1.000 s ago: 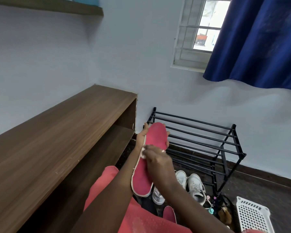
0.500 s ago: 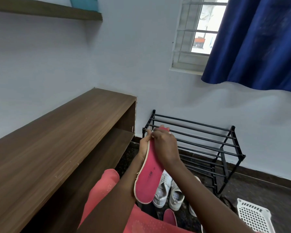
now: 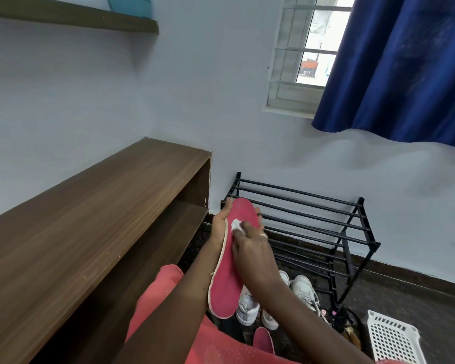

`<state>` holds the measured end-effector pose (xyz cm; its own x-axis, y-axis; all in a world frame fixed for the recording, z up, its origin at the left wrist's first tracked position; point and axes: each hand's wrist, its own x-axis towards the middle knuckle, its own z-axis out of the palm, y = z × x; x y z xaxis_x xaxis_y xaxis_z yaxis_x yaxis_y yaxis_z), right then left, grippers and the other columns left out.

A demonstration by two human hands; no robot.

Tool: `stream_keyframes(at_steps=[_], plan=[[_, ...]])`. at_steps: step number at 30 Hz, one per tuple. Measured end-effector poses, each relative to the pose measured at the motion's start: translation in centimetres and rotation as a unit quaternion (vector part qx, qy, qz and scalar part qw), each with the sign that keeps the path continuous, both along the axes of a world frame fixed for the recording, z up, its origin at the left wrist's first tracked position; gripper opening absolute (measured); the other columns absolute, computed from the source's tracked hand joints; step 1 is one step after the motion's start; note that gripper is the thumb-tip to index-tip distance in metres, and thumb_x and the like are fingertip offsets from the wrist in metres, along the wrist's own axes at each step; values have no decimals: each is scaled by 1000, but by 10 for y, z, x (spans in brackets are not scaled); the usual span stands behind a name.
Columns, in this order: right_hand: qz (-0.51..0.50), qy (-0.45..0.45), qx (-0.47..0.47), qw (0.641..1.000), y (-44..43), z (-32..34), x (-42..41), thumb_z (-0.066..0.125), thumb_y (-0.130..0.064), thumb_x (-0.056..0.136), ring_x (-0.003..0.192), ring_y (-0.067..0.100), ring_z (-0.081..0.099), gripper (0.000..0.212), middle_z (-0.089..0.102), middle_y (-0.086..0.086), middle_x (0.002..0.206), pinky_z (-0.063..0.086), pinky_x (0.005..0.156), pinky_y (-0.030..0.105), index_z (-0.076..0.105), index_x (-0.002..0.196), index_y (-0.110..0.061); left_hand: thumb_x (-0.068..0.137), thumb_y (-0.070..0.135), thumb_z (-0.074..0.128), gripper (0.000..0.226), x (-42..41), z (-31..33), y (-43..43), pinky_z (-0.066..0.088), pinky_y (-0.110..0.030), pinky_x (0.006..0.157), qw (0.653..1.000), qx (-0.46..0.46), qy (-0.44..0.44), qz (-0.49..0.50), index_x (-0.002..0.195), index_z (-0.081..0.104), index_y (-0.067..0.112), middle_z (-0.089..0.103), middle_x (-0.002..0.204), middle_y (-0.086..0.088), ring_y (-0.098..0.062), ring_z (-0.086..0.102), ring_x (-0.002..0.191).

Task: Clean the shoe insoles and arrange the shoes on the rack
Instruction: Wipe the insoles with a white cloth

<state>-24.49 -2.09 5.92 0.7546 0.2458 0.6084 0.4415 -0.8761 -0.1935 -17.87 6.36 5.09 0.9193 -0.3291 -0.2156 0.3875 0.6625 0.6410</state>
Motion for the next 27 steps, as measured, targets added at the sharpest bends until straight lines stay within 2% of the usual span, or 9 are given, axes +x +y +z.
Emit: stream_keyframes(at_steps=[4,5,9,11,14,18,22,25,27], plan=[[-29,2,-15,999,-7,23,31,72,10,60,58,32,62,13,61,15,68,52,50,32,66,66,0,58,51,82,78,-11,6,-4,50,-36,89,999,1,-54,-3,111,61,-1,67,99,-15,-26,66,92],[-31,3,-20,999,-8,28,36,73,10,59,59,31,63,13,62,15,67,52,51,32,66,65,1,60,44,84,72,-15,6,-6,49,-37,92,998,-19,-54,-1,113,62,0,67,101,-16,-28,65,96],[-45,33,-8,998,-10,35,53,67,11,63,71,33,64,15,64,18,79,52,59,31,67,75,3,86,24,51,37,-28,16,-14,47,-37,91,998,-41,-37,-13,115,63,4,68,102,-15,-28,67,93],[-55,50,20,997,-11,37,59,63,13,69,73,36,63,12,63,20,79,49,60,32,65,77,5,81,19,48,38,-28,18,-13,49,-37,84,999,-29,-26,10,114,63,6,69,97,-14,-28,67,85],[-32,49,32,998,-7,36,49,64,13,68,60,33,60,13,61,16,66,39,52,27,62,64,1,70,15,41,40,-26,21,-8,48,-35,78,997,-33,-11,63,102,62,4,66,89,-15,-30,63,79],[1,80,-23,996,-3,23,17,62,9,72,62,31,61,13,61,12,72,41,50,27,67,73,-3,62,14,38,33,-18,25,-4,45,-33,72,994,-32,7,100,85,58,2,64,68,-12,-28,55,69],[15,156,-13,987,-5,20,-7,44,-4,90,87,31,60,27,63,11,95,34,65,28,70,99,-8,62,13,40,39,-16,20,0,46,-37,72,990,-24,34,136,95,58,1,63,88,-16,-32,54,78],[23,147,22,989,-3,22,-13,45,-3,87,78,33,61,25,62,12,86,38,61,31,70,91,-4,75,15,40,40,-13,25,0,53,-45,72,994,-10,44,100,108,57,-1,62,101,-21,-36,57,87],[14,122,30,992,-5,21,-4,48,-1,85,71,32,61,21,62,12,83,43,57,33,69,87,-3,79,17,42,35,-14,29,-3,50,-41,78,997,27,43,62,99,62,-3,67,86,-20,-32,63,77]])
